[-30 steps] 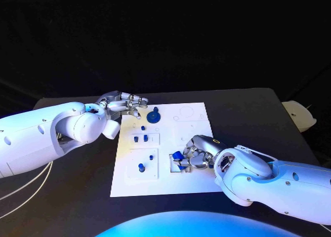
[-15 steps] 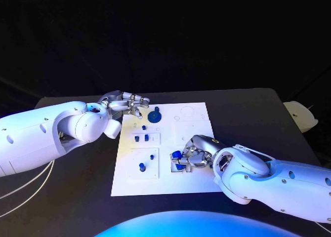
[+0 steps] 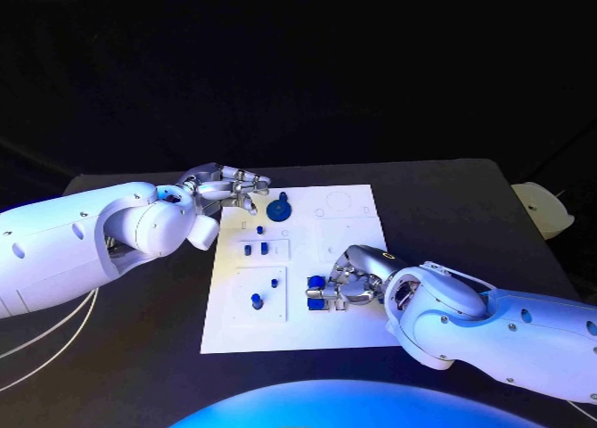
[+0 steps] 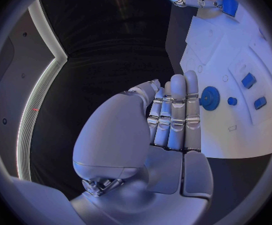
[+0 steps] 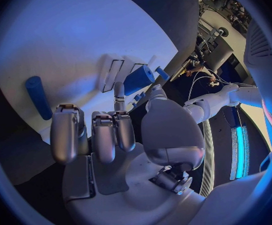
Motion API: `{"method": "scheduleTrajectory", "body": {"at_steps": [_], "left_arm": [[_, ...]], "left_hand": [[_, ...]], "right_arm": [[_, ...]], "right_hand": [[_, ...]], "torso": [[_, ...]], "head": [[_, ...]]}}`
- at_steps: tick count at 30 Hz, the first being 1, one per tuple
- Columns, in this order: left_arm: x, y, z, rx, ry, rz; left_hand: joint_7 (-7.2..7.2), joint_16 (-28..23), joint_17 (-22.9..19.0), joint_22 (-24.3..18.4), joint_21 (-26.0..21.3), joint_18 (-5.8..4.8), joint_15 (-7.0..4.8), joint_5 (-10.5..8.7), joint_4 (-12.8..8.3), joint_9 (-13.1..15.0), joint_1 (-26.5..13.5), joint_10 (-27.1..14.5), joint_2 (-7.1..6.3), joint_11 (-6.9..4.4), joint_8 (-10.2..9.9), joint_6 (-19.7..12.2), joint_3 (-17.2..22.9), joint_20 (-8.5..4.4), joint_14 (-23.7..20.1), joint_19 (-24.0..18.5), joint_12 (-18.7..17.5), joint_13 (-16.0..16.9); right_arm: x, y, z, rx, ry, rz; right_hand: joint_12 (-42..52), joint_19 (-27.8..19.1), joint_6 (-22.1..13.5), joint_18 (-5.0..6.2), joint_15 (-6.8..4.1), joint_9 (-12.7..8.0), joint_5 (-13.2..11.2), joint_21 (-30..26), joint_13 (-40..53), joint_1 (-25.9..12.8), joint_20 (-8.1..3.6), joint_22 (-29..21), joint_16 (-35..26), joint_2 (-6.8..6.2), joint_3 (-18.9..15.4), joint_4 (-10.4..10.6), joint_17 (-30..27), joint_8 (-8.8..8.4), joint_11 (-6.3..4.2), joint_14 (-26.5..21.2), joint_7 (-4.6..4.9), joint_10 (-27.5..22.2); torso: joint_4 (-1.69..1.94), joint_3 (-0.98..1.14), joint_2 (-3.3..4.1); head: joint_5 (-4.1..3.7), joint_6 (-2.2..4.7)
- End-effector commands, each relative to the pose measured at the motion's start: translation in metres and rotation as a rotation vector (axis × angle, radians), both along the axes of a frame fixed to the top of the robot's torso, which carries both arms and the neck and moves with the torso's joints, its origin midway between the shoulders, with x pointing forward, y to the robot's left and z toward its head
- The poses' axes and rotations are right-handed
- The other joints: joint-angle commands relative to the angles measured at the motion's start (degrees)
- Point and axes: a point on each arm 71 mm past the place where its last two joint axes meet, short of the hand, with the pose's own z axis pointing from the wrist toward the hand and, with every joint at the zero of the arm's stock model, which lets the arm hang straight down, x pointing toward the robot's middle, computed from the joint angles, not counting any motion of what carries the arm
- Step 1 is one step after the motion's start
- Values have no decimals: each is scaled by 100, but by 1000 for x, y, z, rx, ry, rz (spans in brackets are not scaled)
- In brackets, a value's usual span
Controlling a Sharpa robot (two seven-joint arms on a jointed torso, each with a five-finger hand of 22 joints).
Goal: Assemble the parts on the task board
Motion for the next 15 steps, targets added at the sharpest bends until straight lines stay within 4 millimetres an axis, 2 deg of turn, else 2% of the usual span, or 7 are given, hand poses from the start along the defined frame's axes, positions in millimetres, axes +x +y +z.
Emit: {"method": "scheduleTrajectory", "body": {"at_steps": [1,5,7,11,15], "left_arm": [[-1,-3,1,-6,0,-23],[-1,-2,1,-6,0,-23],[-1,-2,1,-6,0,-23],[-1,-2,1,-6,1,-23],[-1,-1,1,-5,2,-22]], "left_hand": [[-3,-19,-5,4,14,35,23,15,-27,4,11,-52,40,-6,2,-41,21,20,-30,39,31,6],[-3,-19,-5,4,14,35,23,15,-27,4,11,-52,40,-6,2,-41,21,20,-30,39,31,6],[-3,-19,-5,4,14,35,23,15,-27,4,11,-52,40,-6,2,-41,21,20,-30,39,31,6],[-3,-19,-5,4,14,35,23,15,-27,4,11,-52,40,-6,2,-41,21,20,-30,39,31,6],[-3,-19,-5,4,14,35,23,15,-27,4,11,-52,40,-6,2,-41,21,20,-30,39,31,6]], "right_arm": [[0,-1,1,-4,-18,3],[-3,-3,3,2,-31,4],[-5,-4,4,6,-36,8],[-10,-7,8,16,-40,25],[-15,-8,10,22,-38,37]], "right_hand": [[-33,261,-19,-22,-38,14,-40,-25,1123,-90,-25,1193,33,-12,45,0,1507,7,-43,597,23,372],[-29,261,-13,-22,-40,35,7,-24,1129,-81,-26,1194,33,44,123,-8,1507,9,-46,597,20,376],[-22,263,-7,-23,-45,66,323,-14,1138,95,-31,1196,33,154,220,-32,1507,10,-52,597,13,381],[-15,266,5,-26,-56,121,756,3,1149,506,-39,1200,33,218,279,-106,1507,10,-64,597,-3,387],[-10,270,22,-29,-65,158,985,20,1157,727,-47,1204,33,251,285,-139,1507,16,-76,597,-14,392]], "torso": [[0,2,2],[0,4,-1],[-3,4,1],[-5,3,1],[-9,4,-4]], "head": [[5,-1],[6,-1],[-1,2],[9,2],[3,-2]]}}
